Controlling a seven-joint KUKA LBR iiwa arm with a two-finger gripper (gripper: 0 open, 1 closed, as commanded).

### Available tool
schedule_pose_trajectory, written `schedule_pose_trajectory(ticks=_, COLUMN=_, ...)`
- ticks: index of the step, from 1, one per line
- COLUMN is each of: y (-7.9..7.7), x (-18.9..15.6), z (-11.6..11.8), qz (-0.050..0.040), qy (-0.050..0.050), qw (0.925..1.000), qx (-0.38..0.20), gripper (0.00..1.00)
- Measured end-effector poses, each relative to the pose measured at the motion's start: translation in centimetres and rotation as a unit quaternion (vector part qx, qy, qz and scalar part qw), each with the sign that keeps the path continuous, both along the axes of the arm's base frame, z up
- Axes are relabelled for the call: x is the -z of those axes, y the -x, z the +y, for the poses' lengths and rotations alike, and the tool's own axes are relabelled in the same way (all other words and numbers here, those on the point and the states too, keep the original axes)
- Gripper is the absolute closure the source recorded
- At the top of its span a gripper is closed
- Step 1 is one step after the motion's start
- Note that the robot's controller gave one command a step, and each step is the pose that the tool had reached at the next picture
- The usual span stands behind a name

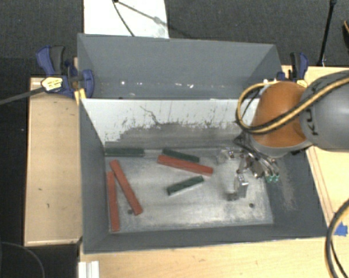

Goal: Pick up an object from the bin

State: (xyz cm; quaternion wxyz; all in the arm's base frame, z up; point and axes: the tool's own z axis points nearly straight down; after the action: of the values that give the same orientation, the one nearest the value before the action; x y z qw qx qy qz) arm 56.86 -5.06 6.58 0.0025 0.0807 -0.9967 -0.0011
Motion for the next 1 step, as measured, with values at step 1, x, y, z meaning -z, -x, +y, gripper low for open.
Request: schedule_pose_trajectory(ticks=1, y=-1.80, x=-2.62, z=5.66, qz=-0.0061, qy=-0.001, qw=0.9994, qx=-0.035, gripper=0.00)
